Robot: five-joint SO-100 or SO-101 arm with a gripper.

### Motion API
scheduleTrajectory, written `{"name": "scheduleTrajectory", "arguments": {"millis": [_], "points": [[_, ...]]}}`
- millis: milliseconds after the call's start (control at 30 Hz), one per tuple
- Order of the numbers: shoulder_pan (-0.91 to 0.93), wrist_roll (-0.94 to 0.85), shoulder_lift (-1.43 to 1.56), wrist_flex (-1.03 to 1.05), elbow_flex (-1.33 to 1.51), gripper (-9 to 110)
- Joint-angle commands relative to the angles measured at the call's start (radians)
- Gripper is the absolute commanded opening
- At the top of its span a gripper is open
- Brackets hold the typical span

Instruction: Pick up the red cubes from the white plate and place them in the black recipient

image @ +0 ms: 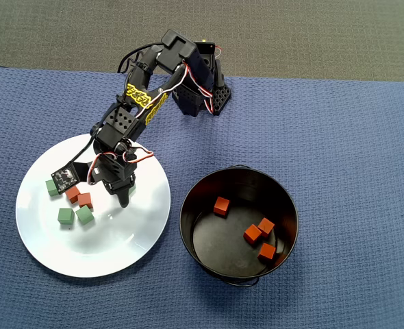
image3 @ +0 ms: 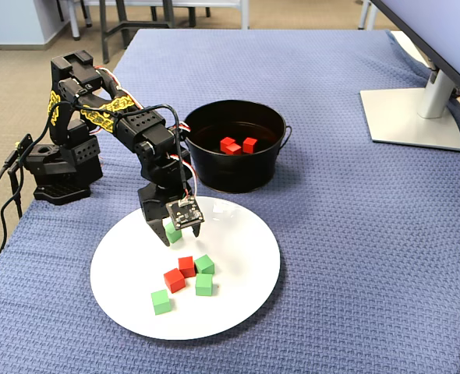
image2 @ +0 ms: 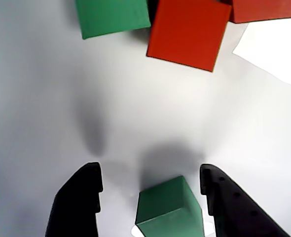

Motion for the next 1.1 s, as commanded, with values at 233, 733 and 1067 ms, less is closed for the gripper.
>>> {"name": "scheduleTrajectory", "arguments": {"millis": [233,733,1067], "points": [[0.037,0.018,0.025,-0.005,-0.137,17],[0.074,-0.04,-0.097,0.026,-0.281,17],[0.087,-0.057,-0.132,0.034,-0.325,17]]}}
